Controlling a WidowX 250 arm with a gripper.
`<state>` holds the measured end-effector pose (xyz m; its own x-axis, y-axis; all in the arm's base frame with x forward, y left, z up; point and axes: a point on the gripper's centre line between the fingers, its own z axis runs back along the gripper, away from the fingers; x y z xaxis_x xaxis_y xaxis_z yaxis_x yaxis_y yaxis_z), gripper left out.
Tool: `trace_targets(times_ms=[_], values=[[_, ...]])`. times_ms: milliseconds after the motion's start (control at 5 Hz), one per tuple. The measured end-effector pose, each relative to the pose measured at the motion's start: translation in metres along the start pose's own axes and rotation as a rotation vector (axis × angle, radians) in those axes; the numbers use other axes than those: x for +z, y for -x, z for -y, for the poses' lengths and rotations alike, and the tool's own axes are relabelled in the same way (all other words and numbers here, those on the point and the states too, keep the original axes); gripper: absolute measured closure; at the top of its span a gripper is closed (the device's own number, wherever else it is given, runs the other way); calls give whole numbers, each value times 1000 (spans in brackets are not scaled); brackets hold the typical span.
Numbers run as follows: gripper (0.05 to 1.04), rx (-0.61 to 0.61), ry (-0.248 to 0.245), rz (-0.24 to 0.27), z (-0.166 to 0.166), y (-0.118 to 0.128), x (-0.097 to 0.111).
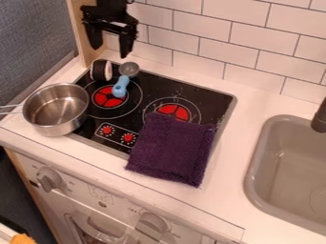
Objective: Put the sushi in the silver pot on the left burner
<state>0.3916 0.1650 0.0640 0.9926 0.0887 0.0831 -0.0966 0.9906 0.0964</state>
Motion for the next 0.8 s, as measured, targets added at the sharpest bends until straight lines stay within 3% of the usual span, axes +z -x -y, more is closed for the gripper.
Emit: trace_targets(times_ms=[400, 600, 800], values=[[83, 72, 9, -39, -25, 13, 2], [83, 100, 25, -84, -22, 20, -9], [83, 120, 51, -163, -16, 28, -40]])
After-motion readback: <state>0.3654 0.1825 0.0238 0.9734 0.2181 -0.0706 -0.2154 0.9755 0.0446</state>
